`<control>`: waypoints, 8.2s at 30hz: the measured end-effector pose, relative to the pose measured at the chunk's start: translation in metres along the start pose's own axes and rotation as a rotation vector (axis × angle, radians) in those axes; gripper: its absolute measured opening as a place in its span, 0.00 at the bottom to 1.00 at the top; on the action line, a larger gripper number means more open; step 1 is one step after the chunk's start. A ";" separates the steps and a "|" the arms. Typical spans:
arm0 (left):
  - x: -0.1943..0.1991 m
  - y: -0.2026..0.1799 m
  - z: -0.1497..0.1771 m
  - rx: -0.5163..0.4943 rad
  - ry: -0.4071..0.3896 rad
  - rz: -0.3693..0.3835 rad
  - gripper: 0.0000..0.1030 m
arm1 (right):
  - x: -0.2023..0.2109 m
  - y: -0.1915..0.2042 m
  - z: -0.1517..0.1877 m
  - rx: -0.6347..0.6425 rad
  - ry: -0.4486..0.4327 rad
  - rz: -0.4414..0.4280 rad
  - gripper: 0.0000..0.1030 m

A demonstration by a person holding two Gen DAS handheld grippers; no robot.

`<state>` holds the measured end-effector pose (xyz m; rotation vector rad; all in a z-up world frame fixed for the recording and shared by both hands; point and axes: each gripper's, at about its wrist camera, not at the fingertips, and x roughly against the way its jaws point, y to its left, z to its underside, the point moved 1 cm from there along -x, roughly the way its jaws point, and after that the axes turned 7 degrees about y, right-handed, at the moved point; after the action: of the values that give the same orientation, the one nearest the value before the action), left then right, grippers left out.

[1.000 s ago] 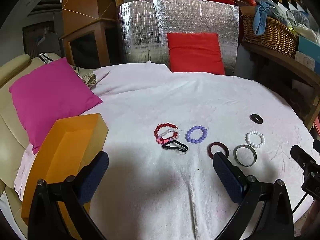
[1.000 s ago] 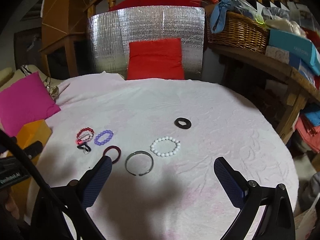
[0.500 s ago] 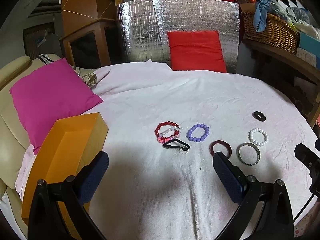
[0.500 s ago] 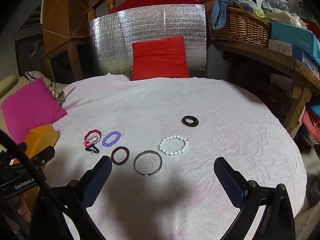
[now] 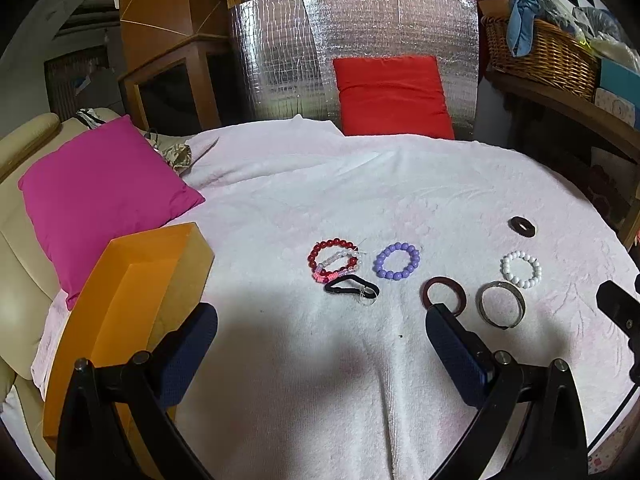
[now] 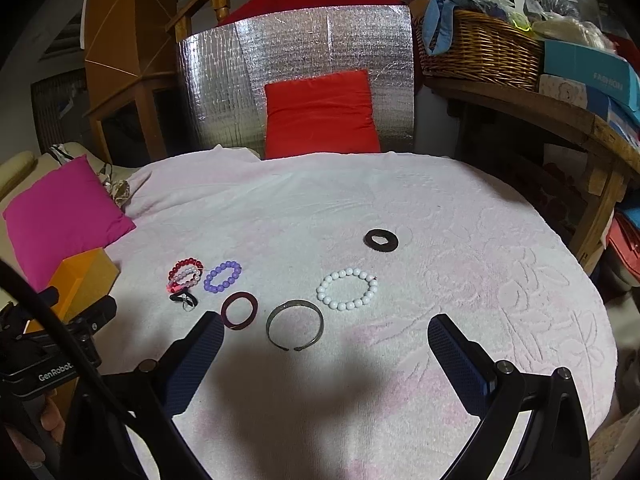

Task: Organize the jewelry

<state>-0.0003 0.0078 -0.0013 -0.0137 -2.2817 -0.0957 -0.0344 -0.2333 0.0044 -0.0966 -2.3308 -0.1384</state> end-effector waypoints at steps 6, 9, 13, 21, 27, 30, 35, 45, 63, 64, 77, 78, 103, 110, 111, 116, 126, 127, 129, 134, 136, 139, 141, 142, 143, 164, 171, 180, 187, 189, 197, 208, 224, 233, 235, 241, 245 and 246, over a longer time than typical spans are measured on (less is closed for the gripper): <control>-0.016 0.001 0.001 0.003 0.031 -0.019 1.00 | -0.006 -0.007 -0.006 -0.015 0.011 -0.012 1.00; -0.028 0.004 0.003 0.005 0.030 -0.039 1.00 | -0.015 -0.017 -0.012 -0.048 0.029 -0.027 1.00; -0.047 0.007 0.002 -0.003 0.048 -0.077 1.00 | -0.035 -0.035 -0.024 -0.092 0.065 -0.012 1.00; -0.079 0.011 -0.007 -0.001 0.110 -0.070 1.00 | -0.089 -0.061 -0.033 -0.189 0.201 -0.051 1.00; -0.100 0.007 -0.010 -0.001 0.170 0.063 1.00 | -0.117 -0.083 -0.037 -0.258 0.259 -0.087 0.86; -0.106 0.004 -0.010 -0.014 0.183 0.099 1.00 | -0.126 -0.089 -0.037 -0.307 0.284 -0.135 0.84; -0.110 0.007 -0.011 -0.016 0.188 0.145 1.00 | -0.142 -0.077 -0.039 -0.294 0.318 -0.155 0.76; -0.120 0.021 -0.015 -0.029 0.190 0.081 1.00 | -0.174 -0.031 -0.036 -0.171 0.351 0.004 0.67; -0.131 0.015 -0.025 -0.001 0.167 0.211 0.90 | -0.161 -0.041 -0.029 -0.187 0.290 0.101 0.22; -0.134 0.013 -0.026 0.015 0.181 0.236 0.83 | -0.161 -0.042 -0.030 -0.187 0.289 0.101 0.22; -0.156 -0.013 -0.024 0.049 0.238 0.275 0.16 | -0.162 -0.044 -0.028 -0.176 0.288 0.088 0.22; -0.154 -0.015 -0.024 0.038 0.232 0.267 0.15 | -0.162 -0.044 -0.028 -0.179 0.290 0.085 0.22; -0.110 -0.013 -0.025 -0.136 0.082 0.096 0.11 | -0.165 -0.039 -0.028 -0.179 0.278 0.110 0.22; -0.108 -0.011 -0.024 -0.140 0.077 0.094 0.11 | -0.163 -0.040 -0.028 -0.181 0.274 0.110 0.22; -0.107 -0.011 -0.024 -0.138 0.078 0.098 0.11 | -0.162 -0.040 -0.029 -0.183 0.269 0.108 0.22; -0.101 0.001 -0.026 -0.105 0.082 0.184 0.11 | -0.151 -0.038 -0.031 -0.191 0.228 0.077 0.21; -0.084 0.042 -0.019 -0.033 0.072 0.284 0.10 | -0.120 -0.024 -0.042 -0.218 0.142 -0.027 0.19; -0.083 0.044 -0.019 -0.030 0.070 0.294 0.10 | -0.118 -0.023 -0.042 -0.225 0.138 -0.040 0.19; -0.078 0.047 -0.019 -0.031 0.056 0.299 0.10 | -0.115 -0.021 -0.043 -0.222 0.130 -0.052 0.19; -0.071 0.050 -0.016 -0.048 0.045 0.302 0.10 | -0.103 -0.014 -0.045 -0.209 0.104 -0.104 0.17; -0.071 0.051 -0.016 -0.056 0.049 0.297 0.10 | -0.098 -0.015 -0.045 -0.213 0.093 -0.117 0.17; -0.083 0.053 -0.014 -0.036 0.087 0.282 0.11 | -0.092 -0.018 -0.045 -0.213 0.084 -0.130 0.17; -0.096 0.051 -0.014 -0.025 0.144 0.306 0.20 | -0.089 -0.020 -0.044 -0.215 0.083 -0.136 0.17; -0.104 0.050 -0.013 -0.014 0.173 0.298 0.38 | -0.089 -0.022 -0.044 -0.213 0.083 -0.135 0.17; -0.109 0.048 -0.013 0.004 0.188 0.290 0.54 | -0.089 -0.023 -0.044 -0.212 0.086 -0.135 0.17; -0.137 0.003 -0.008 -0.083 0.214 0.293 0.08 | -0.165 -0.046 -0.033 -0.203 0.278 -0.064 0.36; -0.115 0.010 -0.014 -0.087 0.160 0.319 0.07 | -0.163 -0.025 -0.035 -0.077 0.222 0.055 0.10; -0.056 0.033 -0.018 -0.014 0.060 0.378 0.08 | -0.103 0.004 -0.053 -0.106 0.008 -0.091 0.10; 0.021 0.087 -0.007 0.093 -0.071 0.320 0.08 | -0.070 0.089 -0.057 -0.047 -0.053 -0.356 0.10; 0.047 0.115 0.003 0.115 -0.113 0.272 0.08 | -0.065 0.123 -0.051 -0.017 -0.038 -0.447 0.10; 0.051 0.219 0.061 0.195 -0.011 0.035 0.08 | -0.046 0.250 -0.007 0.104 0.066 -0.719 0.10; -0.013 0.265 0.110 0.295 0.191 -0.022 0.09 | -0.075 0.345 0.054 0.250 0.272 -0.842 0.11; 0.009 0.181 0.049 0.157 0.139 -0.026 0.60 | -0.086 0.242 -0.002 0.016 0.218 -0.714 0.38; 0.002 0.067 0.000 -0.025 0.050 0.014 0.64 | -0.075 0.122 -0.032 -0.134 0.101 -0.531 0.49; -0.004 0.056 -0.010 -0.025 0.025 0.007 0.64 | -0.066 0.101 -0.037 -0.143 0.065 -0.482 0.49; -0.040 0.020 -0.040 0.031 -0.021 -0.006 0.66 | -0.048 0.049 -0.049 -0.108 -0.011 -0.233 0.55; -0.059 -0.009 -0.042 0.006 -0.024 0.019 0.66 | -0.050 0.034 -0.053 -0.071 -0.011 -0.128 0.55; -0.060 -0.013 -0.040 -0.001 -0.023 0.028 0.66 | -0.051 0.029 -0.053 -0.064 -0.007 -0.107 0.55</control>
<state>0.0687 -0.0064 -0.0217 -0.0479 -2.3038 -0.0826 0.0419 -0.2124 0.0054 -0.0038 -2.3389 -0.2662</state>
